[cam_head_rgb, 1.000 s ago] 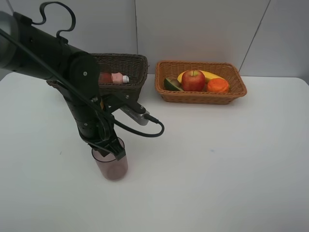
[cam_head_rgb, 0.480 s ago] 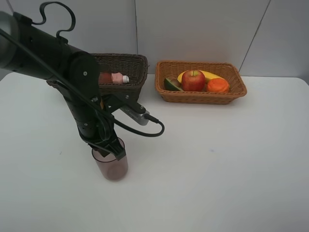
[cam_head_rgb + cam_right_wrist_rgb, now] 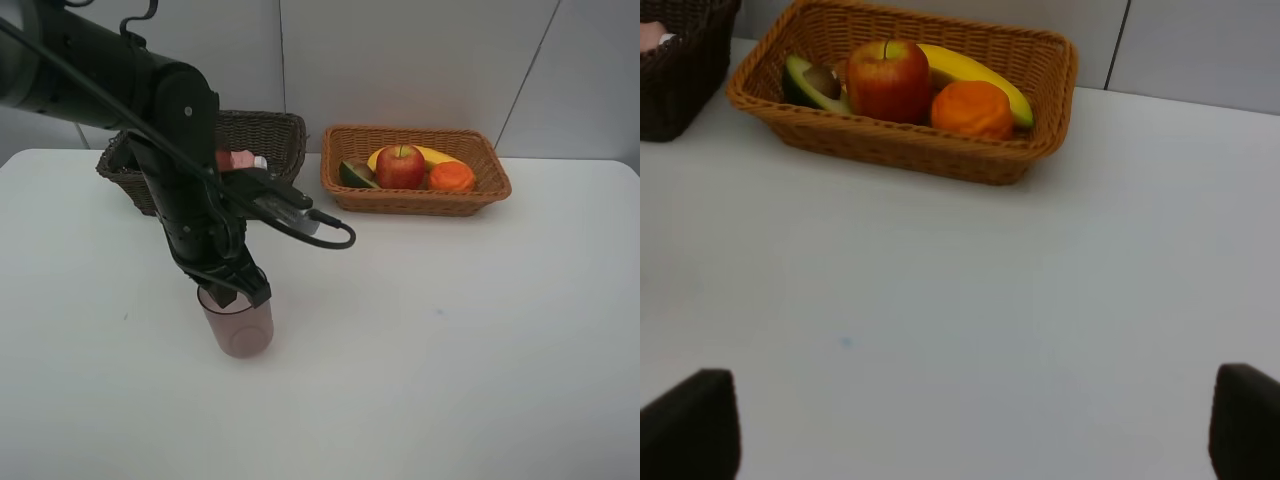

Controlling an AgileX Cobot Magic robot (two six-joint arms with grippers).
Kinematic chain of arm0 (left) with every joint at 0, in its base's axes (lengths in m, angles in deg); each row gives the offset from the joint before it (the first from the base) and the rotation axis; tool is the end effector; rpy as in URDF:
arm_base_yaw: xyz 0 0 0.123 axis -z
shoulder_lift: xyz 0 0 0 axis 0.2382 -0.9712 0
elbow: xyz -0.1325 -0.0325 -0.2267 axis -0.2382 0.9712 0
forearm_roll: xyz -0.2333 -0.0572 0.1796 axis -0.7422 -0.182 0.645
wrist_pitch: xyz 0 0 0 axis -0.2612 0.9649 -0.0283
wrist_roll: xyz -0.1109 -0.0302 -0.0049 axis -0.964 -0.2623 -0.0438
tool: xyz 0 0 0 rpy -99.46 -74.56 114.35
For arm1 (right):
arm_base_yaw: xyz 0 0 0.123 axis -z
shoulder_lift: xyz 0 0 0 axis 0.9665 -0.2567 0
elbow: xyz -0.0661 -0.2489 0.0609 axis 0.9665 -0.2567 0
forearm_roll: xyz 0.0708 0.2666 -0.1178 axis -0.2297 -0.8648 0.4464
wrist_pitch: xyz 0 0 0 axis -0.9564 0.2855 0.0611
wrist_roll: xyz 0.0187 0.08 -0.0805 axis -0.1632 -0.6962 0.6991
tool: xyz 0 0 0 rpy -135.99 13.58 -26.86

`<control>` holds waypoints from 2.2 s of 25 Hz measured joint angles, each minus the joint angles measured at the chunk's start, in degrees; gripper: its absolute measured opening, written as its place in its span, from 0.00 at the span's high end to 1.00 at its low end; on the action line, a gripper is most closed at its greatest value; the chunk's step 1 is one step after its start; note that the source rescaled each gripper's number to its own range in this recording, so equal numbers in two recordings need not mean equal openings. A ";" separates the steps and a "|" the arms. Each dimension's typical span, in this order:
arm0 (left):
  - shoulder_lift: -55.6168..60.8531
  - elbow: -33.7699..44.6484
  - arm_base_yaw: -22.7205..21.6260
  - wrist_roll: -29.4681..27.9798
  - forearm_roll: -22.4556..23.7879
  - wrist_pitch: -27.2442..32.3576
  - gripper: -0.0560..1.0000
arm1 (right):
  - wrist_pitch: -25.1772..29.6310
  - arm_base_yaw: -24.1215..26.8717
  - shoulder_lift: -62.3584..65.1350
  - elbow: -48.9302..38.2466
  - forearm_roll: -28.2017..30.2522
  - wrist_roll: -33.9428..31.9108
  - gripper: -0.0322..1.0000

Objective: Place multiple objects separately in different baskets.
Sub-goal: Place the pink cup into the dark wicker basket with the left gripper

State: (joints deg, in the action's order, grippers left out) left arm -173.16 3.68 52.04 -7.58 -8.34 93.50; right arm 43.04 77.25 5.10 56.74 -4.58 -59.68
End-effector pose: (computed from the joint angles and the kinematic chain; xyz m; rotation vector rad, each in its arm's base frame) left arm 0.2789 -0.2322 0.0837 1.0805 2.9326 -0.1451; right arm 0.0756 0.0121 0.2994 -0.2531 1.9932 -0.0259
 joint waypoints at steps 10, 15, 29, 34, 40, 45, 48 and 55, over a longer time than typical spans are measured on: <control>-0.05 -10.93 -2.33 -0.04 -0.04 10.05 0.93 | 0.00 0.00 0.00 0.00 0.00 0.00 0.02; -0.05 -17.88 -4.16 -0.04 -0.24 14.41 0.93 | 0.00 0.00 0.00 0.00 0.00 0.00 0.02; -0.05 -30.42 -9.67 -0.04 7.76 12.47 0.93 | 0.00 0.00 0.00 0.00 0.00 0.00 0.02; -0.11 -30.42 -10.10 0.01 13.69 4.61 0.93 | 0.00 0.00 0.00 0.00 0.00 0.00 0.02; -2.05 -30.42 -10.17 0.01 18.35 -3.15 0.93 | 0.00 0.00 0.00 0.00 0.00 0.00 0.02; -5.35 -30.42 -10.17 0.01 21.18 -9.00 0.93 | 0.00 0.00 0.00 0.00 0.00 0.00 0.02; -7.38 -30.42 -10.17 0.01 23.54 -11.97 0.93 | 0.00 0.00 0.00 0.00 0.00 0.00 0.02; -11.38 -30.42 -10.17 0.01 27.45 -15.83 0.93 | 0.00 0.00 0.00 0.00 0.00 0.00 0.02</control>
State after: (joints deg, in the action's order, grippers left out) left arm -184.53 -26.74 41.87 -7.57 19.11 77.67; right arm 43.04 77.25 5.10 56.74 -4.58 -59.68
